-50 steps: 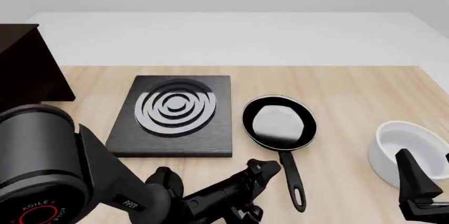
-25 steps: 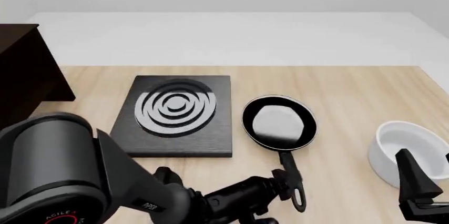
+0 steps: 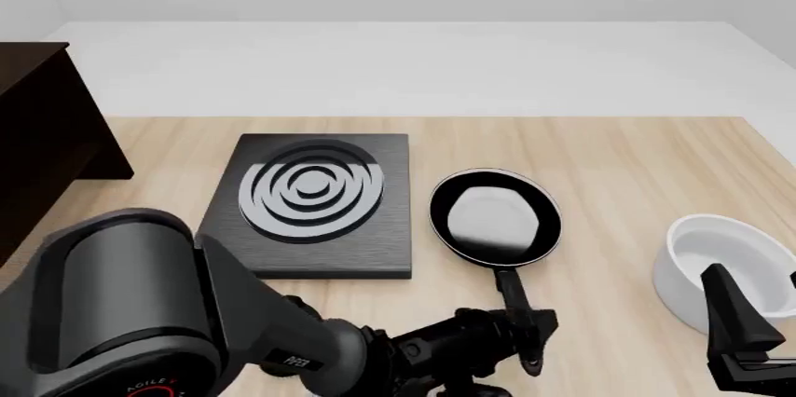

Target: Put the frying pan under the cabinet shelf.

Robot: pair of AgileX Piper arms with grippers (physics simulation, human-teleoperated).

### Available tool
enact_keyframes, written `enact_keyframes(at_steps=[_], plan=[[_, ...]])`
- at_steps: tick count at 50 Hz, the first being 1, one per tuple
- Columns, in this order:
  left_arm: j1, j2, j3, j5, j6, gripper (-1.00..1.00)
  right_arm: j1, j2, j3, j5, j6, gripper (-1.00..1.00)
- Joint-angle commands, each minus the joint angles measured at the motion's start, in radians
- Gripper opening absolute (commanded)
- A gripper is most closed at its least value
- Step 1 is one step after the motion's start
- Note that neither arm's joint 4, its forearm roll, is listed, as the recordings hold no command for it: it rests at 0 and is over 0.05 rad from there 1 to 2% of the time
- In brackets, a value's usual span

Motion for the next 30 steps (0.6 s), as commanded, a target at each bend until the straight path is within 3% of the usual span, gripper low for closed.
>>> enact_keyframes(at_steps=[1, 11, 12, 16, 20, 21, 23, 30], plan=[[-0.037, 0.2, -0.095, 0.082, -0.655, 1.0, 0.0, 0.0, 0.0, 0.0, 0.0, 1.0], [-0.049, 0.195, -0.126, 0.111, -0.69, 1.0, 0.0, 0.0, 0.0, 0.0, 0.0, 1.0], [-0.08, 0.169, -0.071, 0.062, -0.694, -1.0, 0.0, 0.0, 0.0, 0.0, 0.0, 1.0], [-0.061, 0.165, -0.062, 0.037, -0.677, -1.0, 0.0, 0.0, 0.0, 0.0, 0.0, 1.0], [-0.058, 0.109, 0.026, -0.023, -0.638, -1.0, 0.0, 0.0, 0.0, 0.0, 0.0, 1.0], [-0.058, 0.1, 0.051, -0.043, -0.616, -1.0, 0.0, 0.0, 0.0, 0.0, 0.0, 1.0], [-0.063, 0.105, 0.154, -0.131, -0.479, -1.0, 0.0, 0.0, 0.0, 0.0, 0.0, 1.0], [-0.066, 0.016, 0.302, -0.21, -0.345, -1.0, 0.0, 0.0, 0.0, 0.0, 0.0, 1.0]])
